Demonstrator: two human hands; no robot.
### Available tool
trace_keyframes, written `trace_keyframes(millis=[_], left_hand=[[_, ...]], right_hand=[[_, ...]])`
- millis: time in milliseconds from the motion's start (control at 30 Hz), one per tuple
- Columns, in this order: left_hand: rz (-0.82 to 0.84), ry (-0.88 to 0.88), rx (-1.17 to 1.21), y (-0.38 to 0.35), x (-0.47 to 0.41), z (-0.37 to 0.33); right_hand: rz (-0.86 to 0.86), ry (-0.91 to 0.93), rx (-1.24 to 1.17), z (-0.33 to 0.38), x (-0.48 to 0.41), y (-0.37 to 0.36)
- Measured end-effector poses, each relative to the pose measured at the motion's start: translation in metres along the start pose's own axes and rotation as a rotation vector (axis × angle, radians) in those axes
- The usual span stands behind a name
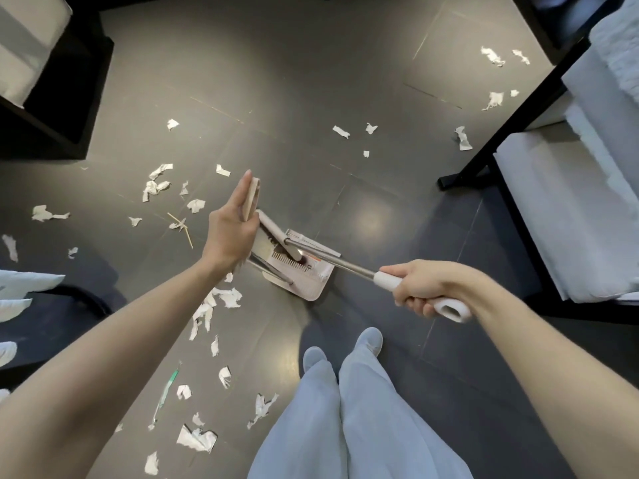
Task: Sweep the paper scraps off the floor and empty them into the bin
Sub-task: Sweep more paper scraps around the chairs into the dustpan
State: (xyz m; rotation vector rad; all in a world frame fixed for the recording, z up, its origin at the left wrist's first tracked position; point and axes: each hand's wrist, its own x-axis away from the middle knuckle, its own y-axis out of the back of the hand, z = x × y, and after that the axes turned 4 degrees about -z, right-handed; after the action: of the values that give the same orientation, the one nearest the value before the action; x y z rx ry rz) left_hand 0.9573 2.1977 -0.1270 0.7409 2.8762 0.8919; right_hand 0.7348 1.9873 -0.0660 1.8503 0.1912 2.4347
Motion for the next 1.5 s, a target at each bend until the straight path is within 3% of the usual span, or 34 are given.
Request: trace_keyframes(millis=[233,533,767,967,1133,1300,1367,1500], left_hand=[[0.057,-0.072,-0.044,-0.013,-0.068,-0.022],[0.032,-0.138,-0.049,-0.064,-0.213,-0.082],[0.079,-0.197,-0.101,-0.086,-0.316,-0.134],[0.106,-0.254,-0.22,-0.089,-0.409,-0.137],[0.198,-0.297,-0.27,-0.093,-0.497,-0.131],[0.311,-0.334,-0.285,-0.092,-0.575,-0.138],[0.391,-0.362,-0.286,-0.09,-0.591,-0.139],[0.451,-0.4,-0.243,-0.087,-0.612,-0.14]], right_hand=[[-0.092,0.091,-0.216,0.033,0.008,0.049],[-0.249,0.157,-0.502,0.101,-0.05,0.183],[-0.419,0.091,-0.329,0.169,-0.118,0.278],[-0.489,-0.023,-0.146,0.217,-0.172,0.32],[-0.422,-0.073,-0.287,0.262,-0.197,0.318],[-0.321,-0.073,-0.106,0.332,-0.188,0.284],[-0.254,-0.075,-0.179,0.358,-0.178,0.267],[-0.129,-0.116,-0.587,0.372,-0.151,0.258]])
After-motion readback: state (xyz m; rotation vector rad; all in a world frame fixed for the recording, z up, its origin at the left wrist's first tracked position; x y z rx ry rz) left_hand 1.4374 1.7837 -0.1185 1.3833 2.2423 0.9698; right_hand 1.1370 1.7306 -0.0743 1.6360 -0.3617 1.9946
